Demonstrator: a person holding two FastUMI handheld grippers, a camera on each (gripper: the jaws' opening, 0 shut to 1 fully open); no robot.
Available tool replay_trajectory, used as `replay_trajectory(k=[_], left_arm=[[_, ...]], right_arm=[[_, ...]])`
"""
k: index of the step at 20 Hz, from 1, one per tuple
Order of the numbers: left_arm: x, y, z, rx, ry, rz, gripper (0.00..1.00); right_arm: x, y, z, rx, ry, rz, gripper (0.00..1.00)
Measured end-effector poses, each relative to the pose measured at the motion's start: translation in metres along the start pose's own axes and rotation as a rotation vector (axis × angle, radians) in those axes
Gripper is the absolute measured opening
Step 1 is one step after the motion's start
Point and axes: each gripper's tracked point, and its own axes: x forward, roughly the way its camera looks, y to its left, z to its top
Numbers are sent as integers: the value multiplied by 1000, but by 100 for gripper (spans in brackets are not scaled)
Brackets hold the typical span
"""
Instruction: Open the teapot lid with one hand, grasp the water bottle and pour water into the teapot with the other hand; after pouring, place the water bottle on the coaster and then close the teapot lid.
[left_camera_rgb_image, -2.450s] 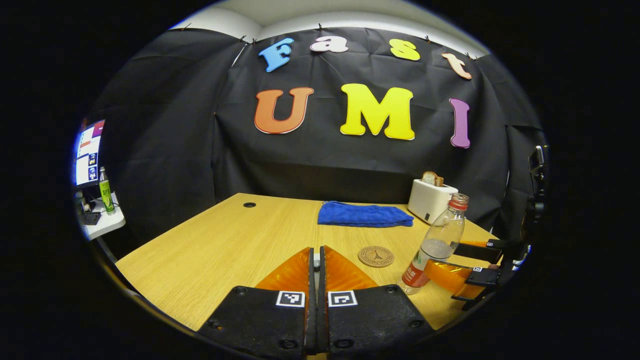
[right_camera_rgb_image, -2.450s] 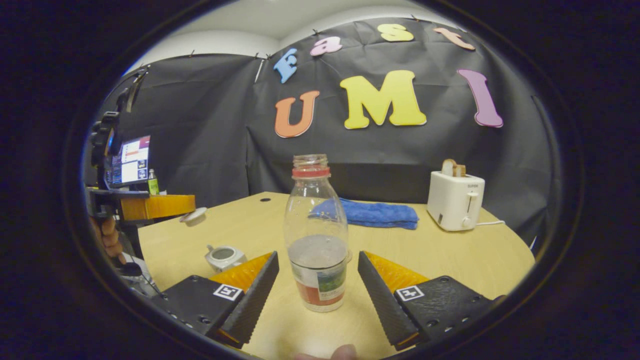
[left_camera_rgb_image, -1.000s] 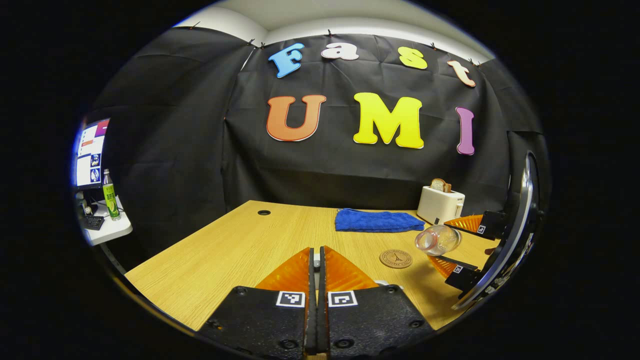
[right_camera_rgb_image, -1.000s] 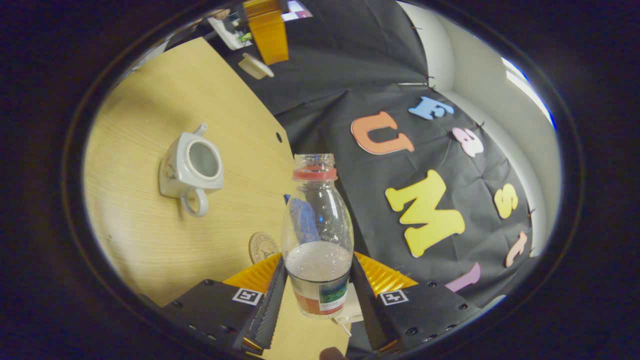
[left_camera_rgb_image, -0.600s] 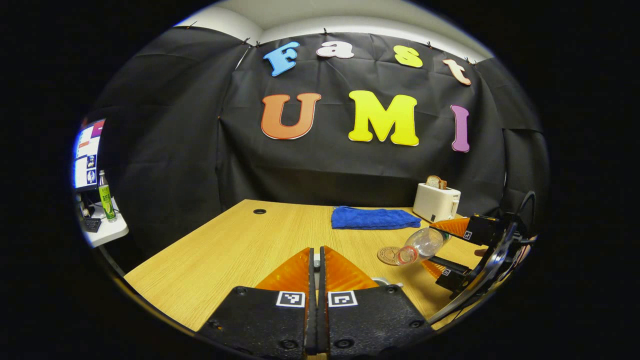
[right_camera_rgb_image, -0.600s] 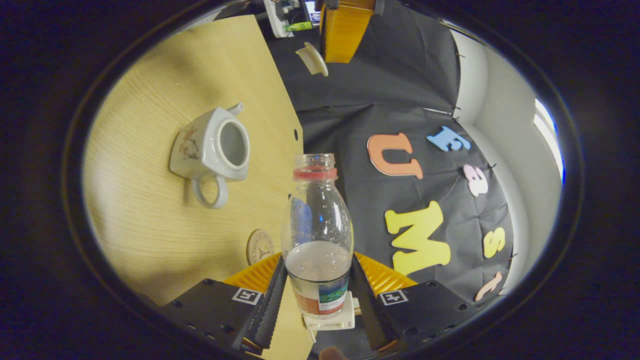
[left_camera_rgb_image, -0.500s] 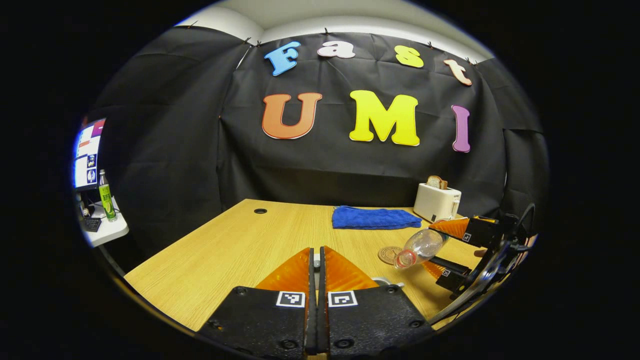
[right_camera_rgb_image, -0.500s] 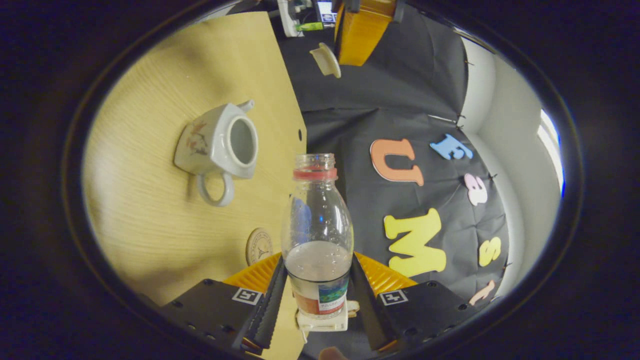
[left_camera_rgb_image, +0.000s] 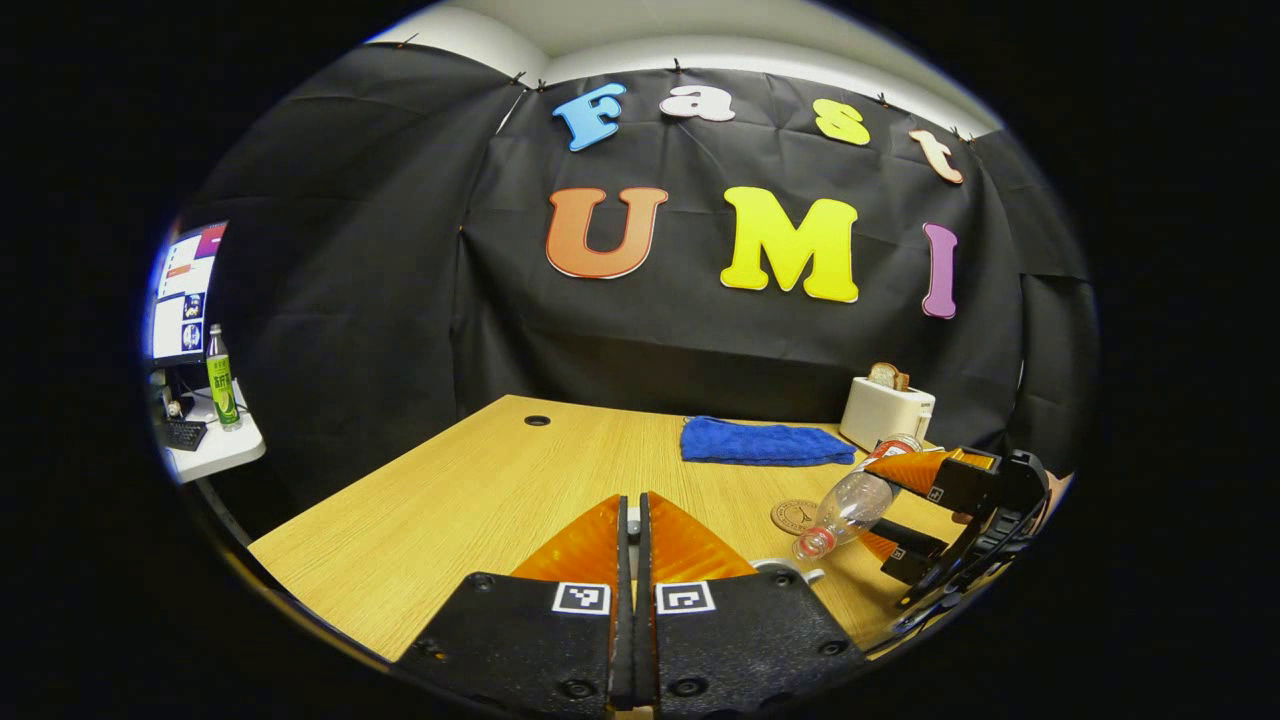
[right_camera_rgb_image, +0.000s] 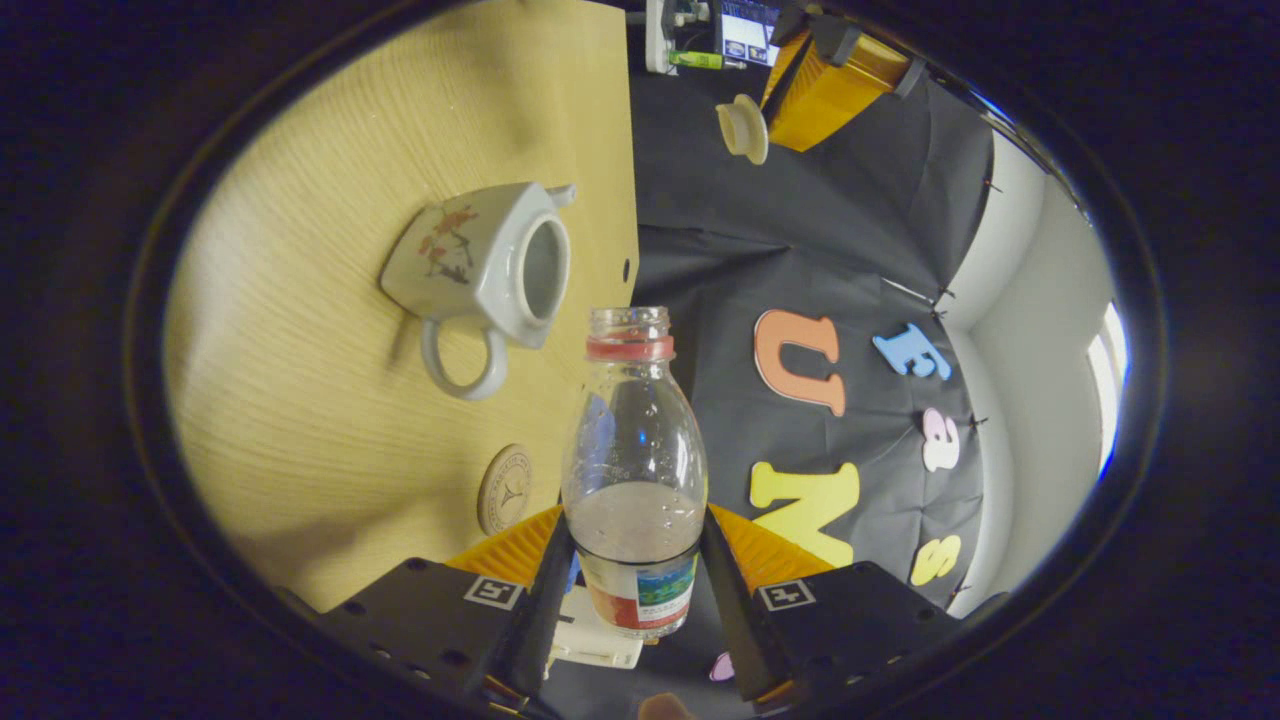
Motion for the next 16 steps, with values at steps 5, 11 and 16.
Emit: replay_trajectory(k=[5,11,16], left_arm=[[-1,4,2,-9,-5,0,3],[-2,7,2,-22,-5,1,3],[-4,8,3,-19,-7,0,3]], right_arm=[[2,-2,8,-69,-9,-19,70],[1,-11,12,-120,-17,-46,70],[-1,-17,20,-160,-24,-70,70]])
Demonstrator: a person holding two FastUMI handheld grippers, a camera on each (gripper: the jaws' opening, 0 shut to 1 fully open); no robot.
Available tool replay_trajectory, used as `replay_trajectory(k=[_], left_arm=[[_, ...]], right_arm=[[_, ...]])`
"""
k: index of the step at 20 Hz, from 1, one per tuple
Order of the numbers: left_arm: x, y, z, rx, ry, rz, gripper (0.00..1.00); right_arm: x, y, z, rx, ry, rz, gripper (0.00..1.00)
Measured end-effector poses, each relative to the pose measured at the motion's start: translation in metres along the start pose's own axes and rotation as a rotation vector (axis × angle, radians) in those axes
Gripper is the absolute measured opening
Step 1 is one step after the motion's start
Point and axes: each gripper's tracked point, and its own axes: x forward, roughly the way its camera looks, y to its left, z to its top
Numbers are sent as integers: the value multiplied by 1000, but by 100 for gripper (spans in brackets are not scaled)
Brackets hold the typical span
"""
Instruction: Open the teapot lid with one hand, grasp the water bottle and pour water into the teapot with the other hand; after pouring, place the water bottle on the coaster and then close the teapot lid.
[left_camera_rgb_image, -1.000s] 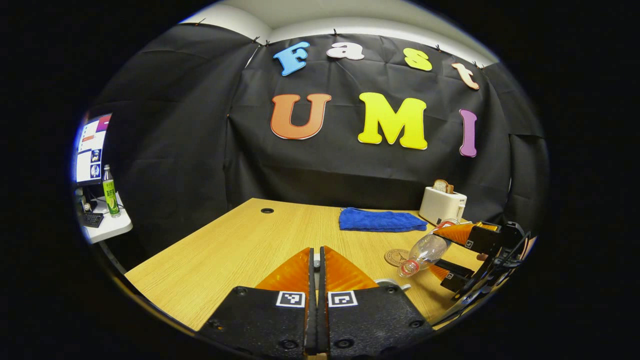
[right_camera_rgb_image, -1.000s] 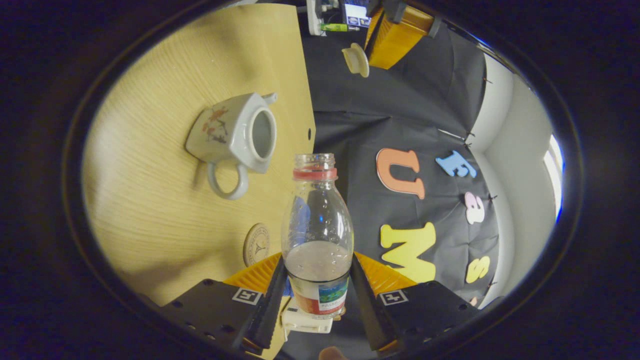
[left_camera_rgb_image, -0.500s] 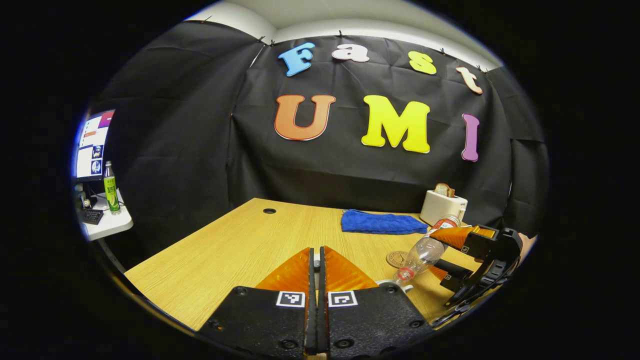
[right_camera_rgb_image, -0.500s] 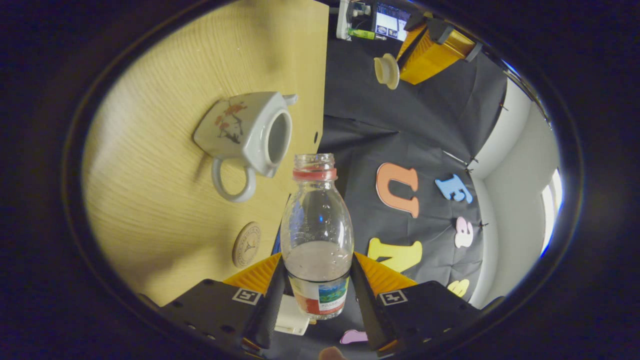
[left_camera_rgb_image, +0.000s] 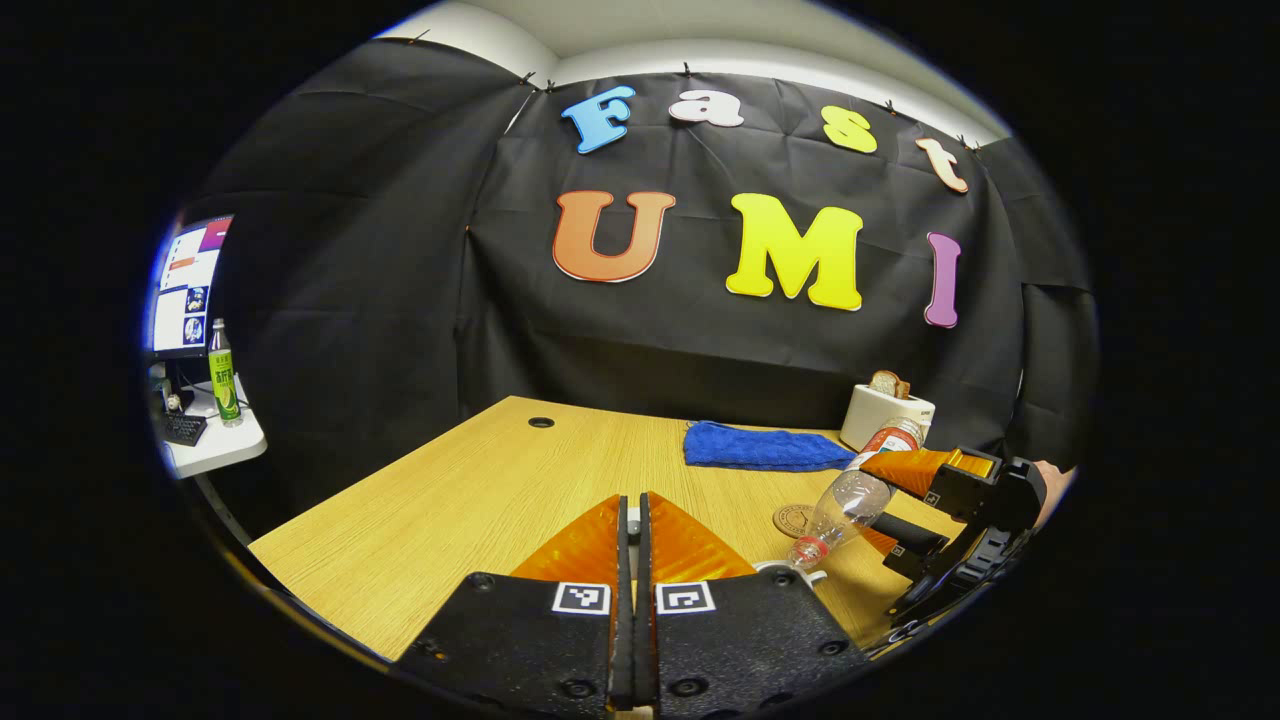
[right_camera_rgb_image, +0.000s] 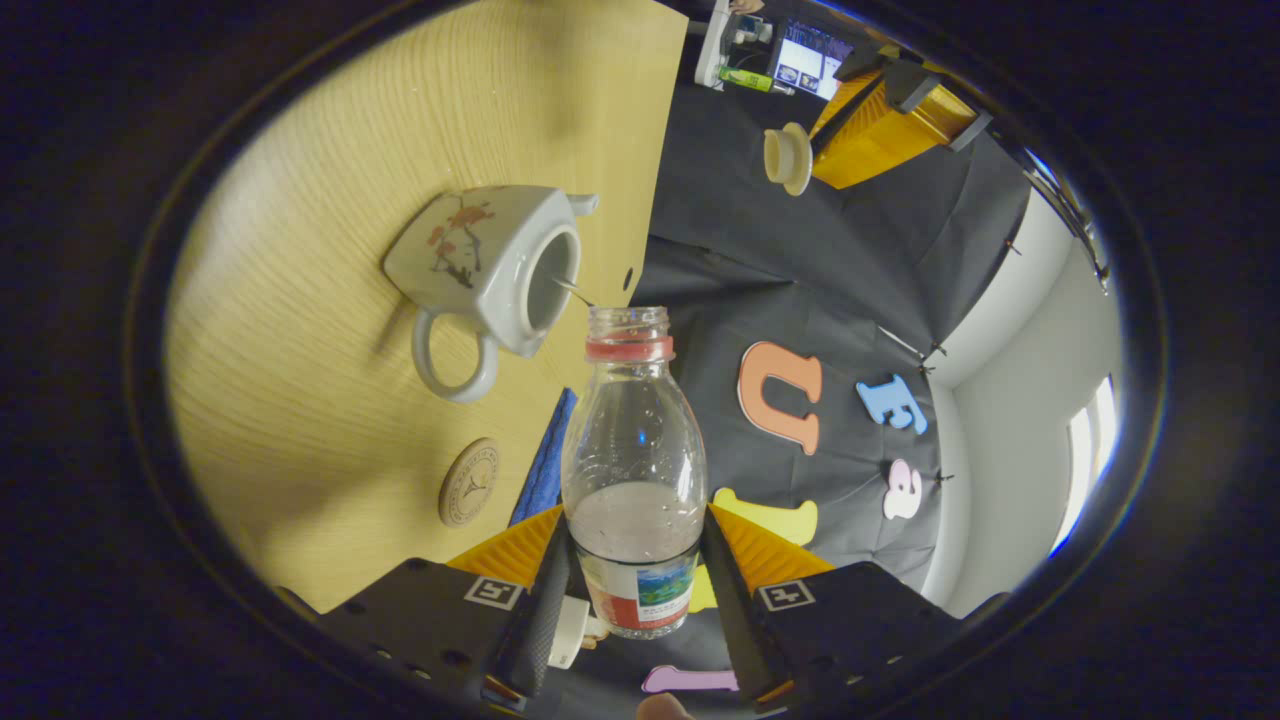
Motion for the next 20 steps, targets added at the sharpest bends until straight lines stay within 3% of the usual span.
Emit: replay_trajectory(k=[20], left_arm=[[-3,1,5,11,-12,-3,3]], right_arm=[[-5,-13,6,-139,-24,-62,70]])
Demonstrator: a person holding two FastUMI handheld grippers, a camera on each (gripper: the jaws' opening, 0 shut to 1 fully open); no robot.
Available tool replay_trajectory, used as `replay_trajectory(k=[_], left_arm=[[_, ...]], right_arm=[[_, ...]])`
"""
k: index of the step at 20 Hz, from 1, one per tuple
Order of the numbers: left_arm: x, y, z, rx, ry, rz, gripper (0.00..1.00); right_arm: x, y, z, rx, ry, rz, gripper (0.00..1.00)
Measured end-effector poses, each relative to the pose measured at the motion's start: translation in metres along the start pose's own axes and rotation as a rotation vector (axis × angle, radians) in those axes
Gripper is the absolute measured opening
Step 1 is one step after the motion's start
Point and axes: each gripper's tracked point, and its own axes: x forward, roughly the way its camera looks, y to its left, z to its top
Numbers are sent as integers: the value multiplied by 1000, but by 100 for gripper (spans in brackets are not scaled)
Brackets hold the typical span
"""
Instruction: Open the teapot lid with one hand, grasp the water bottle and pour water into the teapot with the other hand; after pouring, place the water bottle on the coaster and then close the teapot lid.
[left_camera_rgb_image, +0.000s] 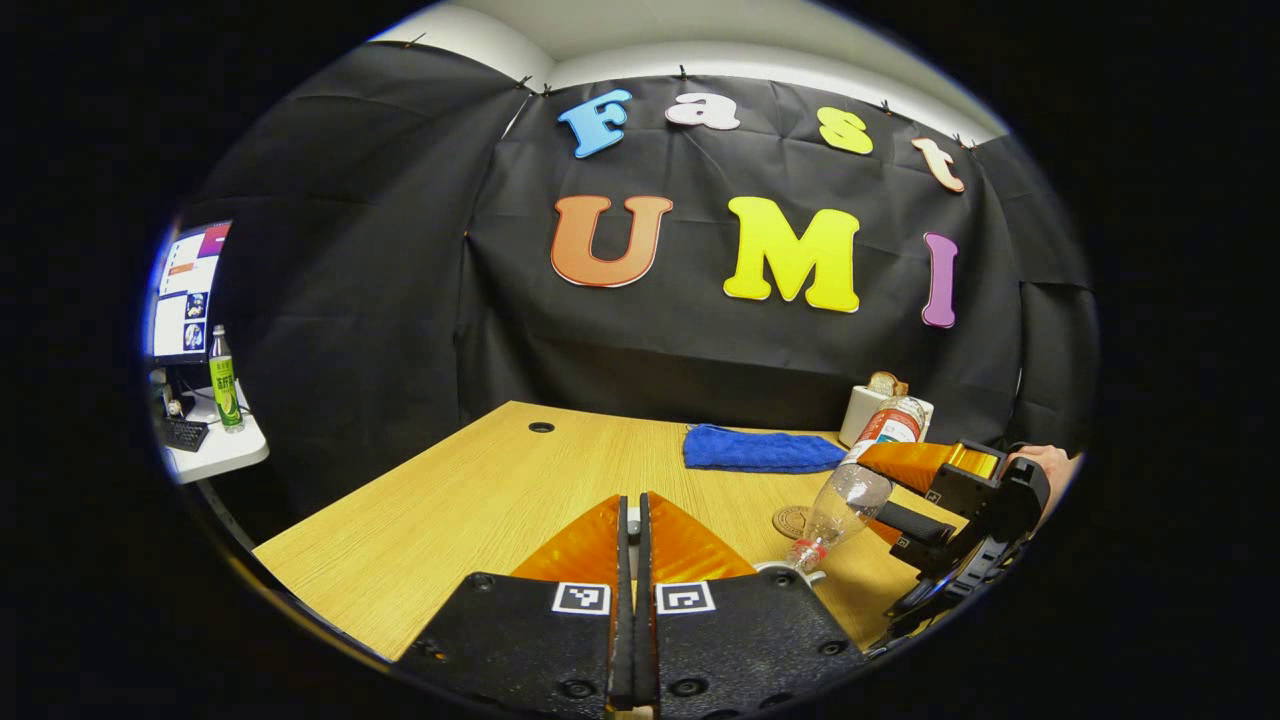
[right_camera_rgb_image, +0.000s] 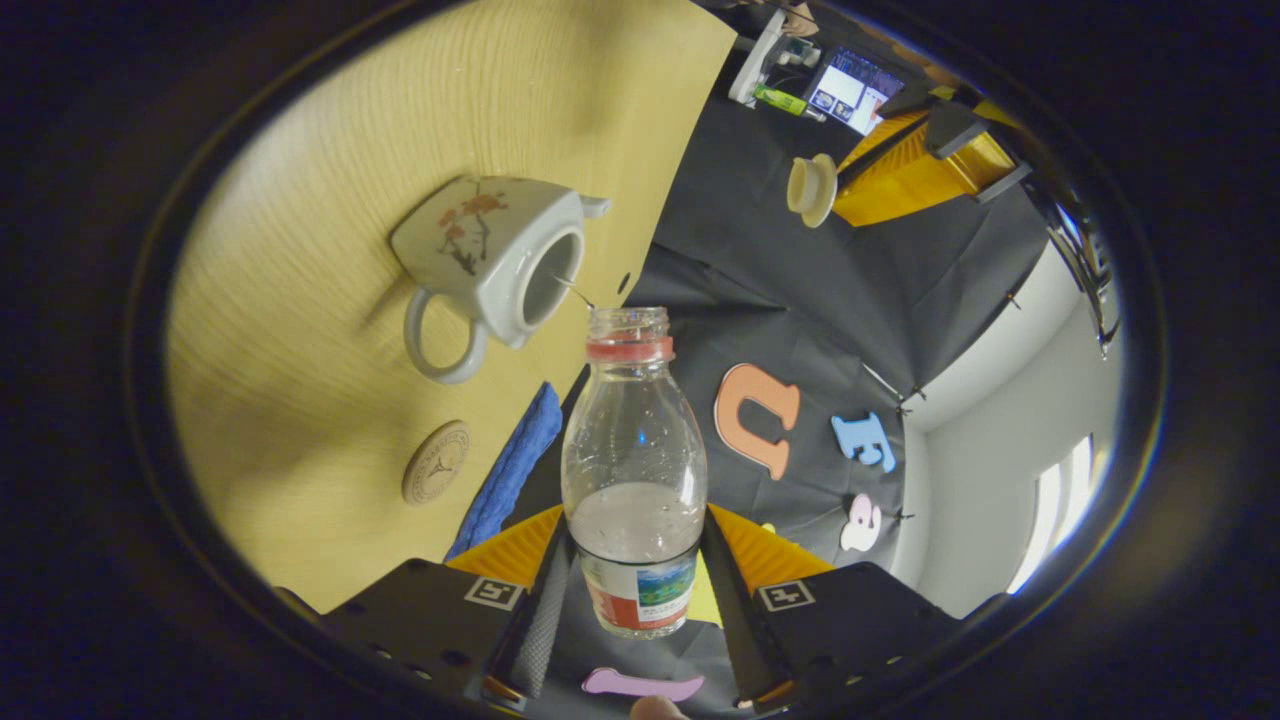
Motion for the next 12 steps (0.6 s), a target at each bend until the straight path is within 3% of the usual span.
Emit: replay_trajectory(k=[12], left_arm=[[-2,1,3,4,-7,-1,3]], right_arm=[[2,-14,3,-76,-18,-58,70]])
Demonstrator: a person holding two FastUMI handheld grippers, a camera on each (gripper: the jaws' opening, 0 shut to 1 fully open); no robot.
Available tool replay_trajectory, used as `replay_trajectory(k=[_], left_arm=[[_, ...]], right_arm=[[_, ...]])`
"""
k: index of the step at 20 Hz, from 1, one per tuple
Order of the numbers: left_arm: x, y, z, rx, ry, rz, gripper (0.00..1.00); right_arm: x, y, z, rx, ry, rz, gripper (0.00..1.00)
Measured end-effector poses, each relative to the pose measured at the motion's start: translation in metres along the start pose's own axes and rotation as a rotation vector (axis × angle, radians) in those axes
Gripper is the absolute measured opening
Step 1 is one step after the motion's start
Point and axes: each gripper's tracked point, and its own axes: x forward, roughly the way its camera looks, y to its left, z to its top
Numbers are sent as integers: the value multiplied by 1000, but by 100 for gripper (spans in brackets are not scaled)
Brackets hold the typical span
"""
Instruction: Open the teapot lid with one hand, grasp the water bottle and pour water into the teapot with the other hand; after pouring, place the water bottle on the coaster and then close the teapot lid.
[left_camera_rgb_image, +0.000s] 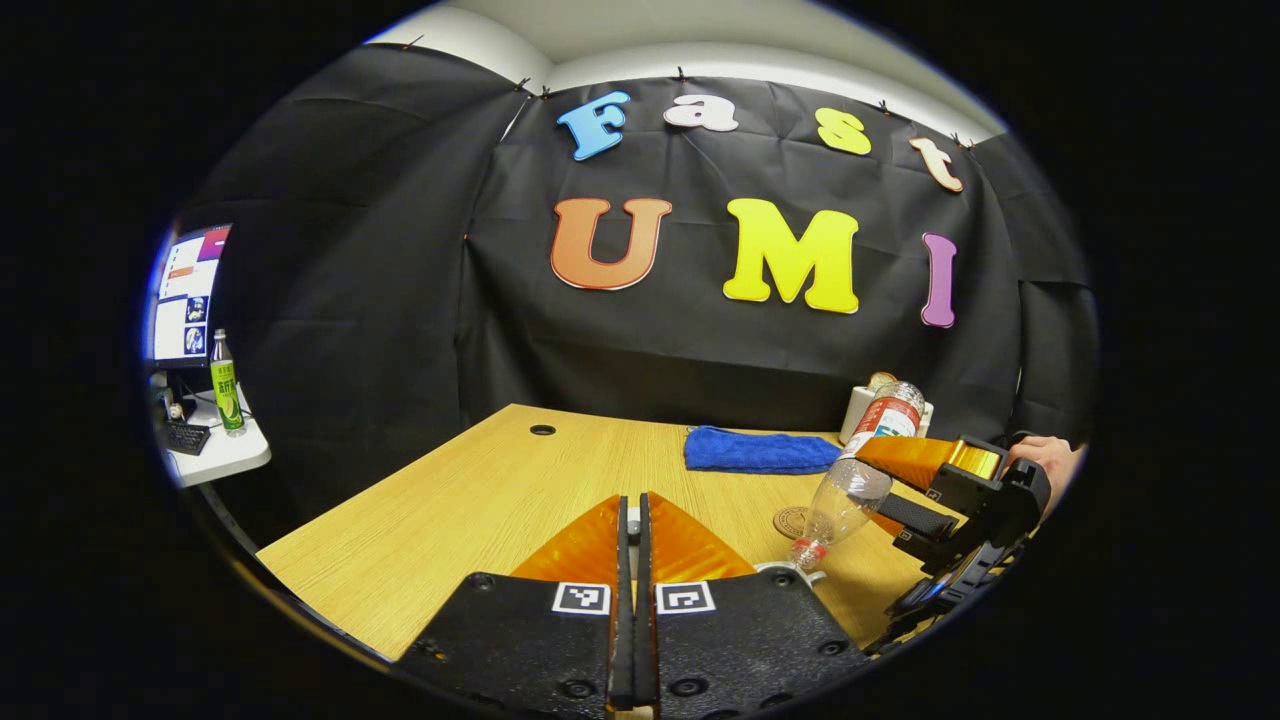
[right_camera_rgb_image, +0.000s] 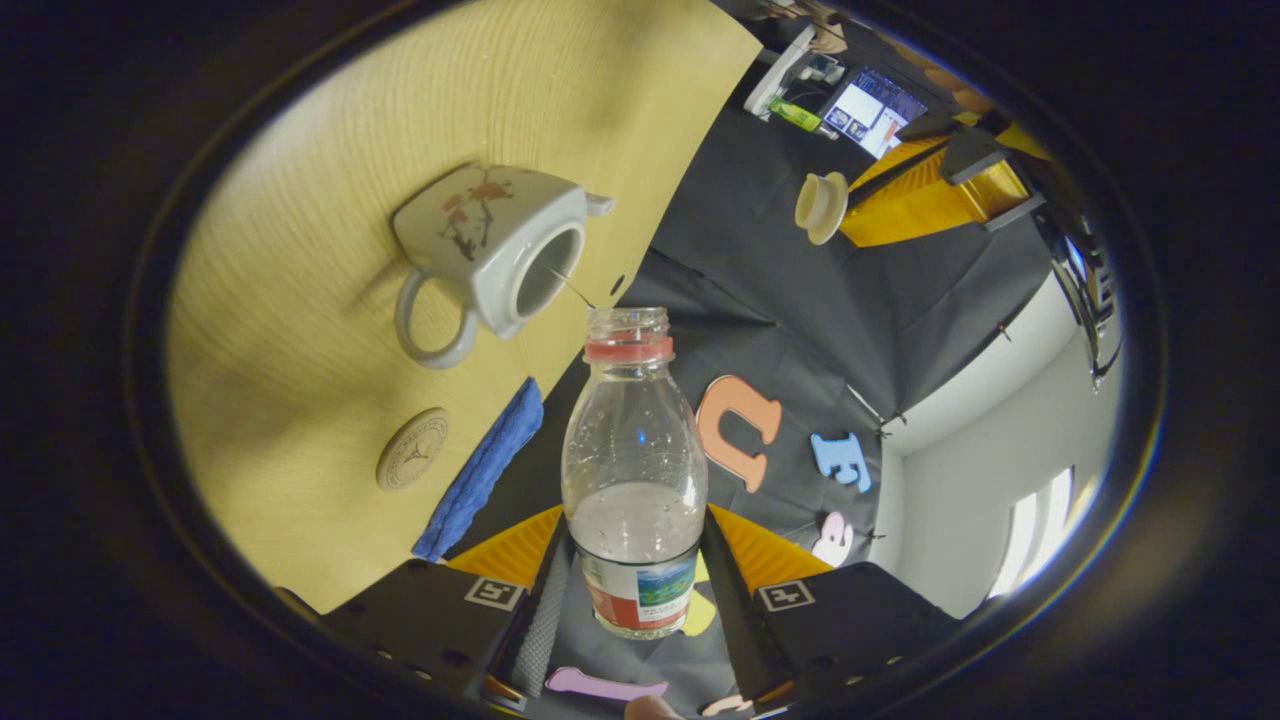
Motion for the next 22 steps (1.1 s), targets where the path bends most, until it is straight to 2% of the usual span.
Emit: replay_trajectory(k=[5,8,10,15,19,22], left_arm=[[1,3,-3,-7,0,7,3],[0,5,-2,-8,-3,10,3],[0,6,-2,-10,-3,12,3],[1,6,-3,-4,-3,16,3],[1,2,-2,3,-8,14,3],[2,-2,-1,21,-11,13,3]], right_arm=[[1,1,0,27,-4,-3,70],[2,5,-2,95,12,24,70],[2,15,-3,182,19,72,70],[-4,45,3,563,58,244,70],[-9,43,-4,856,97,297,70],[-7,48,-13,1153,143,345,70]])
